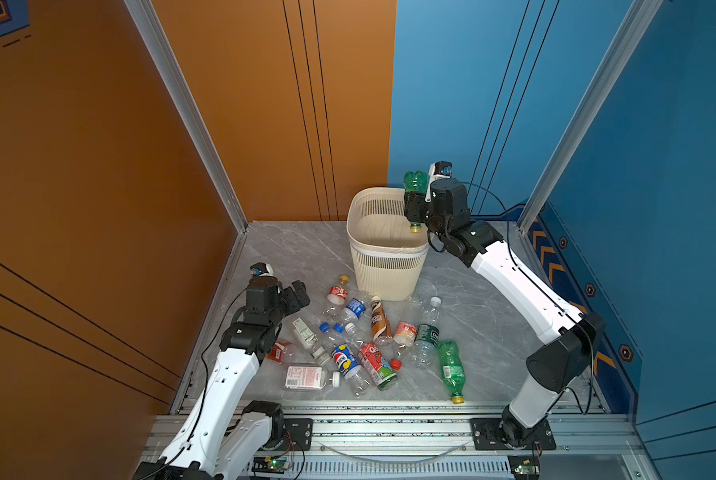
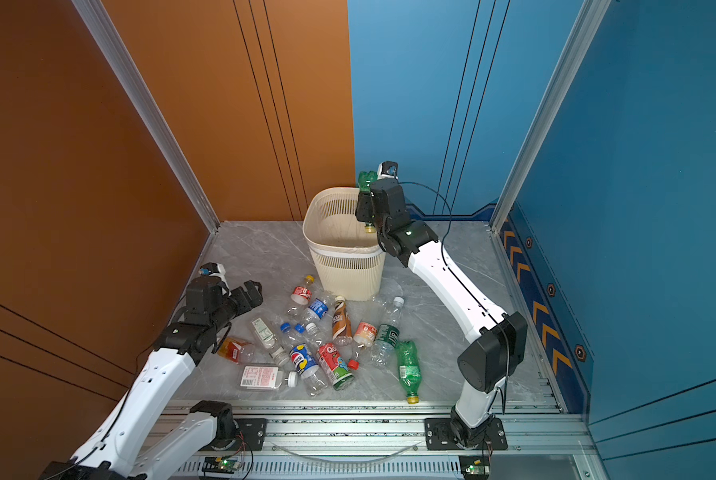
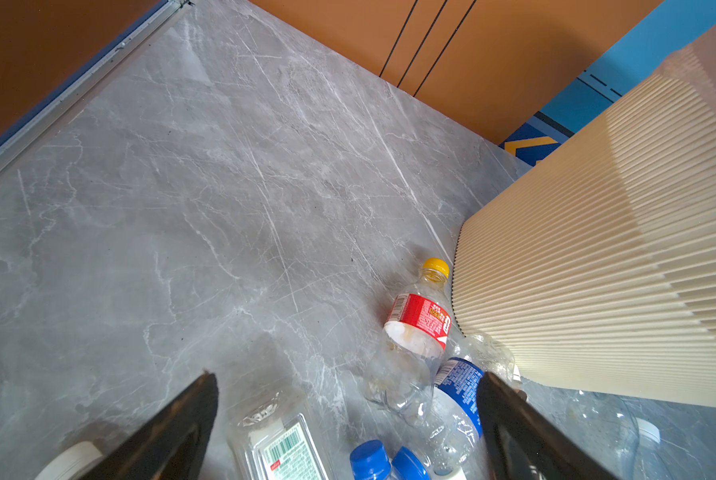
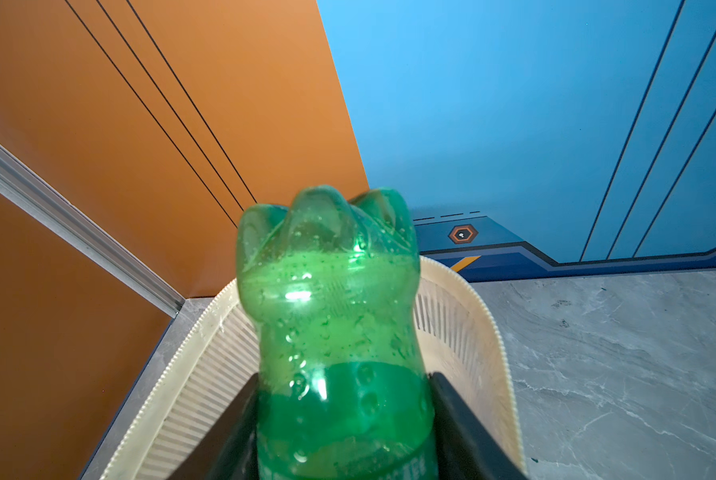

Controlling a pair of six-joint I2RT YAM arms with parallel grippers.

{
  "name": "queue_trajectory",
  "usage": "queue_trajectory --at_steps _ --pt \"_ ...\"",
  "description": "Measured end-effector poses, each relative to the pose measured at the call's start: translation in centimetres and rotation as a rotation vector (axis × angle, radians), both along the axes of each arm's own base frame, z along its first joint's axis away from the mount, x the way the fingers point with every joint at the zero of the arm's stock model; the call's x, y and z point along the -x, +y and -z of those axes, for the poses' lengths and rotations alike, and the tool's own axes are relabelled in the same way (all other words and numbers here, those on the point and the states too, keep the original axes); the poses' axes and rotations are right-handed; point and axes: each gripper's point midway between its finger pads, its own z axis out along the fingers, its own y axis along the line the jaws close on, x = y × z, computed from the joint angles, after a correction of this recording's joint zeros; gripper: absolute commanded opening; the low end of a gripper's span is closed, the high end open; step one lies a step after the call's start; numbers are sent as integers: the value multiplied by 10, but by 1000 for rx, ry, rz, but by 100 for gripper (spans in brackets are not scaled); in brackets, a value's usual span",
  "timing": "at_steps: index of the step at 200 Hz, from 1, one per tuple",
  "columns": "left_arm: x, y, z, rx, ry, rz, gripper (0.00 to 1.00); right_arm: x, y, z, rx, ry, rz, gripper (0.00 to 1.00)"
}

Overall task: Put the plastic bottles in the bin
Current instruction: 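Carry the green bottle over the wastebasket with the right gripper and release, then withdraw the right gripper from the basket while the left gripper reaches toward the yellow-cap bottle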

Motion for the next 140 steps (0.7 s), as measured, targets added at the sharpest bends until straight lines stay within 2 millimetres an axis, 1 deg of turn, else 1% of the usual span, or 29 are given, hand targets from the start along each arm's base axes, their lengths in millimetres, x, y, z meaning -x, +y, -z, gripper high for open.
queue_trajectory --at_steps 13,24,59,79,93,111,119,120,123,129,130,134,140 --pt "0 1 0 1 1 -2 98 -4 -2 5 5 8 6 62" --pt "0 1 0 3 0 -2 98 -5 -2 7 8 12 9 70" --pt "0 1 0 7 1 -1 98 -6 -3 9 14 14 7 90" --pt "0 1 1 11 3 3 98 -5 -3 9 21 13 4 94" --pt "-1 1 3 15 11 2 98 0 -6 7 22 11 3 96" --pt "-2 0 6 18 20 5 98 19 -15 4 20 4 -3 99" --pt "-2 0 7 20 24 7 98 32 -22 4 21 4 -3 100" --pt "-2 -1 7 21 25 7 98 36 -24 2 18 -2 -3 100" --pt "-2 -1 8 23 27 8 98 39 -25 3 17 -3 -4 100" --pt "-3 -1 8 25 30 10 99 53 -33 0 12 -12 -4 100" --pt "-3 -2 9 26 30 10 99 53 -33 0 12 -12 -4 100" --pt "-3 -2 9 27 32 12 99 65 -38 -1 5 -22 -7 100" --pt "-3 -3 10 30 35 14 99 74 -43 2 1 -24 -8 99"
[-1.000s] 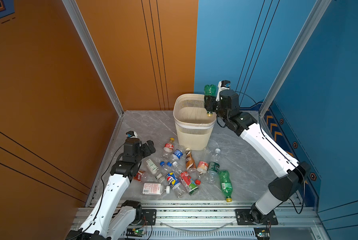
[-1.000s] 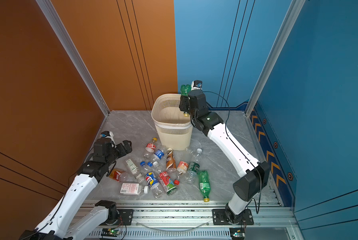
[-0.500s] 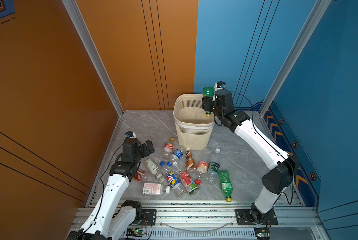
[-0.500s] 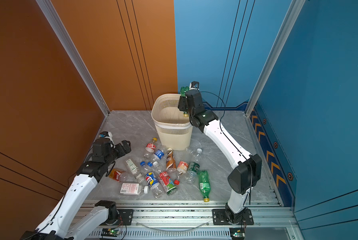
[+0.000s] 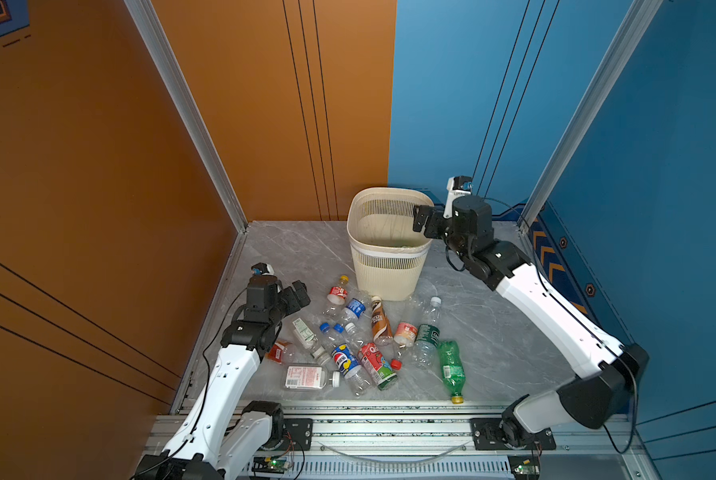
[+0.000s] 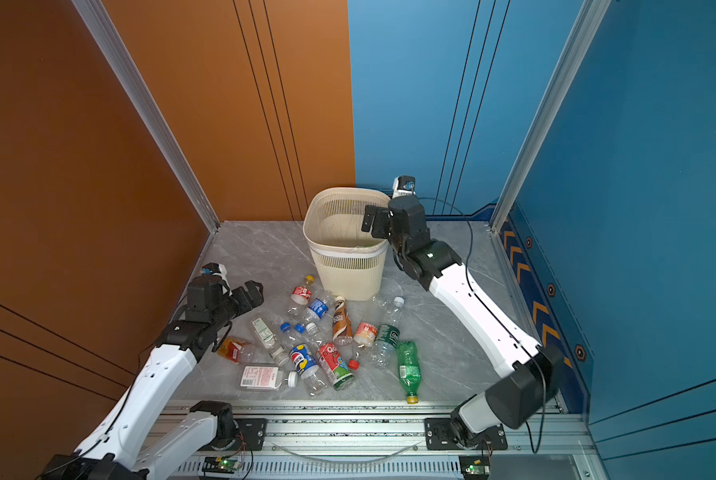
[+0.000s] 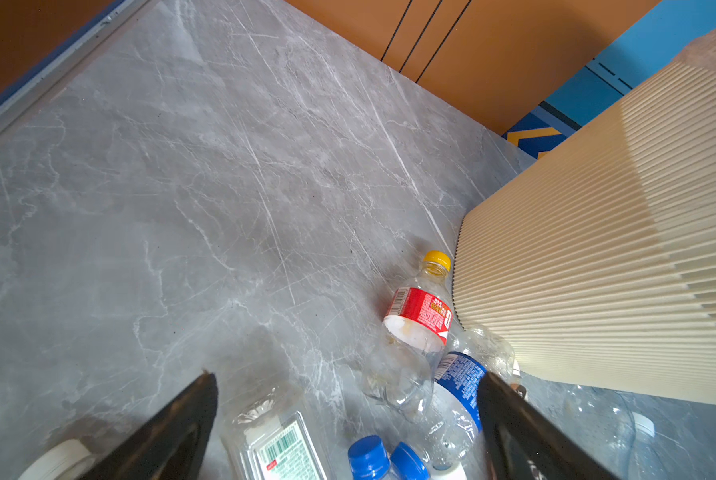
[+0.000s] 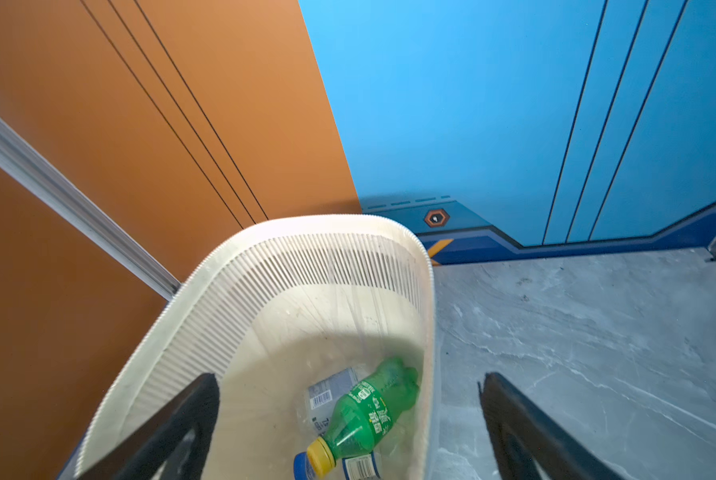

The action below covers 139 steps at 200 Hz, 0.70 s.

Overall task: Put the plastic bottles in the bin
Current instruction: 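Withdraw the right gripper from the basket while the left gripper reaches toward the yellow-cap bottle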

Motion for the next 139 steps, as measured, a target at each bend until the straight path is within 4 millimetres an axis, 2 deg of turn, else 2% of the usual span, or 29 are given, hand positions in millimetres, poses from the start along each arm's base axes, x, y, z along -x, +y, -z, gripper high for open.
queue_trajectory --at_steps 7,13,26,33,63,74,83,103,139 --pt "-1 -1 2 4 4 3 99 21 -11 7 -12 -6 -2 100" --pt "-2 -1 2 5 6 4 99 31 -15 14 -16 -2 -3 100" --pt "-3 -2 6 8 18 9 99 60 -31 41 -28 15 -2 100" --pt "-4 -3 9 12 26 11 100 75 -40 63 -32 38 5 99" --pt "-7 -8 19 34 61 25 98 108 -64 146 -22 168 45 100" --pt "-8 -11 23 41 76 36 97 116 -71 162 -14 206 65 100" --pt "-9 -15 26 43 88 48 97 118 -74 164 -14 212 77 100" --pt "-13 -27 33 44 123 85 96 120 -81 156 -37 189 102 99" --pt "-24 -63 48 4 208 207 95 119 -86 155 -56 188 128 99"
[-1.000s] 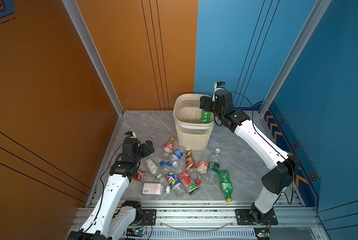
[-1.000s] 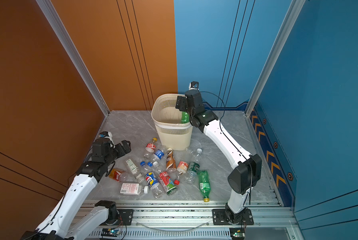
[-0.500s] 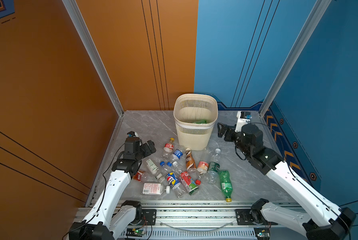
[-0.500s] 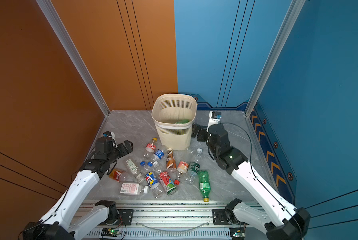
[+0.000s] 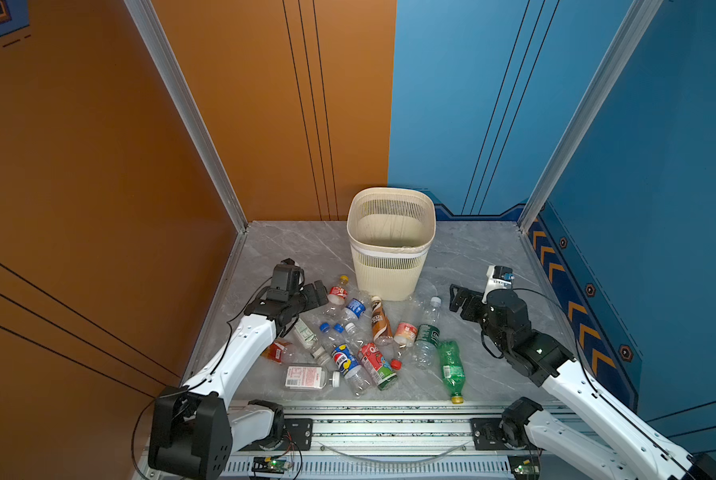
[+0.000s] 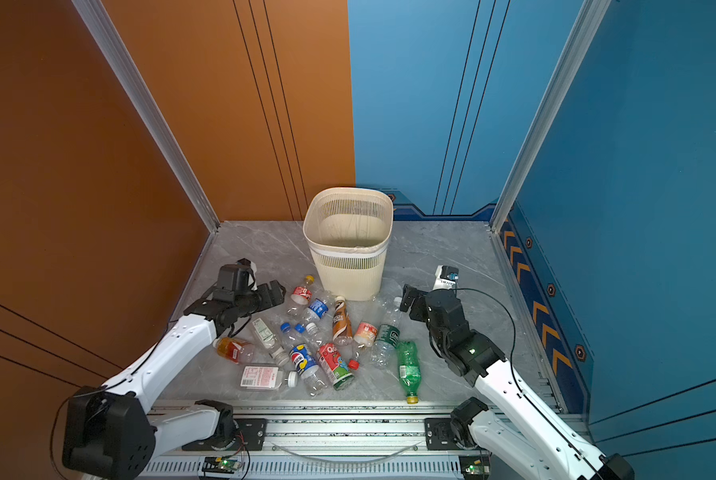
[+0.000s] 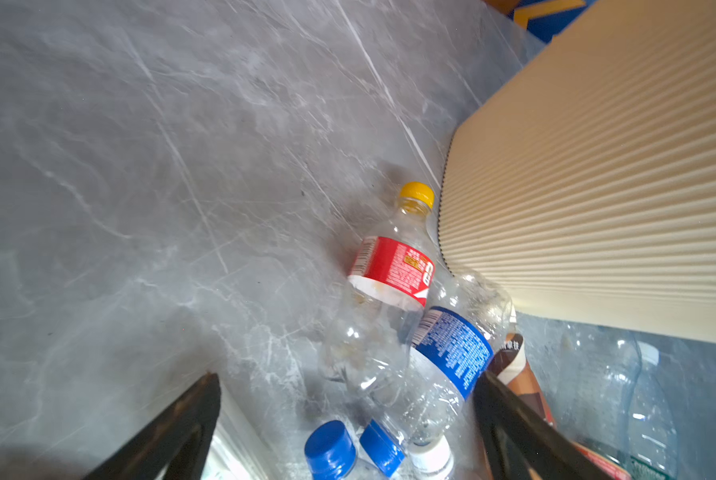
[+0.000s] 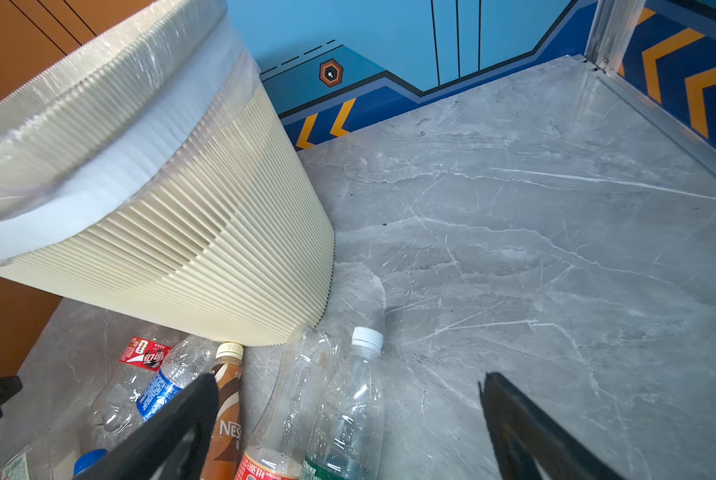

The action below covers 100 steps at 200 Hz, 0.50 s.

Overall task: Put the plastic bottles in the bin
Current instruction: 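Withdraw the right gripper from the basket while the left gripper reaches toward the yellow-cap bottle, then close the left gripper on the yellow-cap red-label bottle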

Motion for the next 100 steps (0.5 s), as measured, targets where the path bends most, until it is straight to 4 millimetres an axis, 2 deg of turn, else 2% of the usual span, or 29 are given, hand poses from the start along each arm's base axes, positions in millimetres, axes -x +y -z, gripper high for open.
queue_trajectory --at_steps 28,50,100 --pt "-9 -23 12 -50 66 83 94 0 -3 0 -3 3 11 99" --pt "-15 -33 23 -82 103 116 94 0 -5 -1 -15 1 22 99" --pt "-29 -40 54 -124 202 135 93 4 -16 -9 -39 -26 53 100"
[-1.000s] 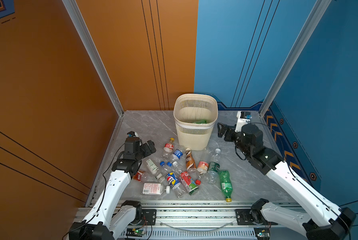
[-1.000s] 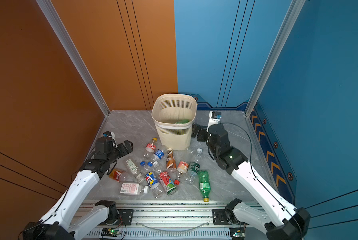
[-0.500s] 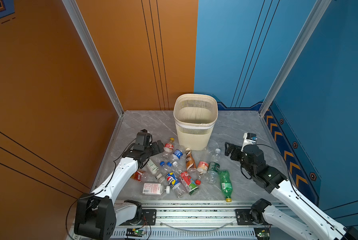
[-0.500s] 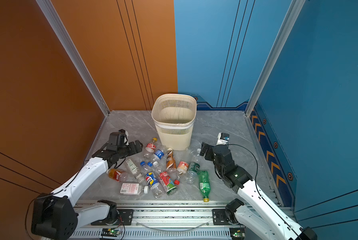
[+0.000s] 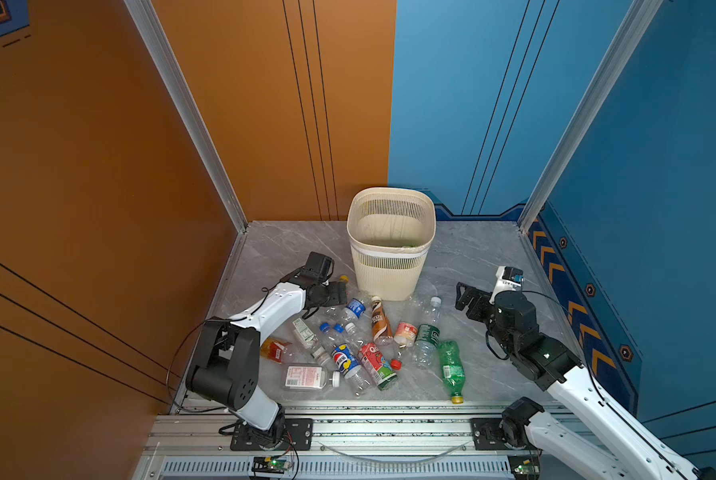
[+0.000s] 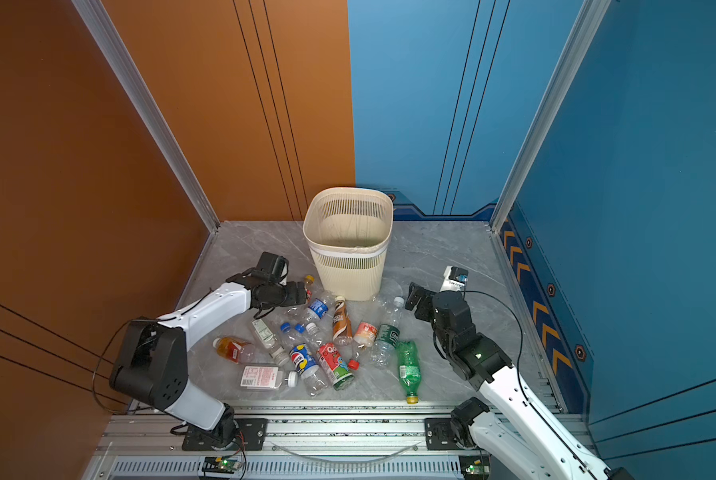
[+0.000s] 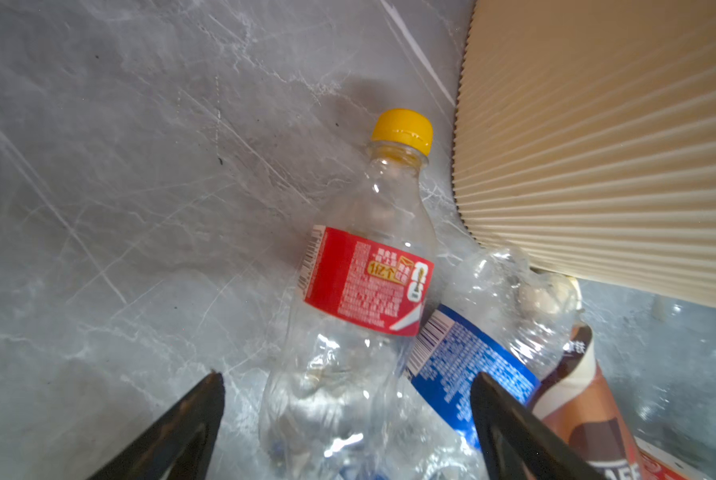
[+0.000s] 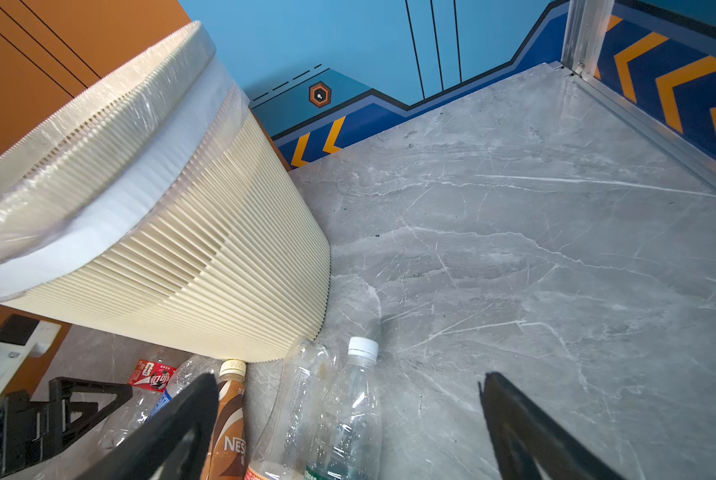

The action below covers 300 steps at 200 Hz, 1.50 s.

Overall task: Put the plastic bottles in the bin
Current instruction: 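Close the left gripper on the yellow-cap red-label bottle, then lift the yellow-cap bottle with the left gripper and carry it over the wastebasket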

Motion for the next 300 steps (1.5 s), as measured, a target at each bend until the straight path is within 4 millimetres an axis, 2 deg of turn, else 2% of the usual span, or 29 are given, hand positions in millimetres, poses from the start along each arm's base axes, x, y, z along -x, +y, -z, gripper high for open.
queue_trajectory --at_steps 58,84,88,115,133,162,212,237,254,281,300 --pt "-17 -3 21 -26 52 -6 88 3 -12 2 -2 0 32 100" --pt "-20 1 38 -29 93 -24 88 4 -17 2 -4 -3 47 100" --pt "-20 3 41 -26 102 -30 83 4 -17 2 -5 -1 50 100" --pt "-21 12 55 -16 141 -70 72 5 -21 4 -11 2 64 100" --pt "-26 14 52 -4 135 -80 67 5 -23 6 -14 4 73 100" --pt "-37 14 44 23 105 -92 63 5 -26 7 -18 6 83 100" --pt "-44 27 39 76 95 -143 54 4 -28 7 -20 7 86 100" --pt "-46 31 17 132 24 -167 52 4 -28 7 -21 7 87 99" --pt "-45 27 -18 199 -86 -162 51 4 -29 7 -24 8 91 100" --pt "-39 22 -84 309 -321 -147 51 3 -28 8 -26 12 92 100" --pt "-33 23 -113 347 -431 -144 51 2 -28 11 -23 22 91 100"
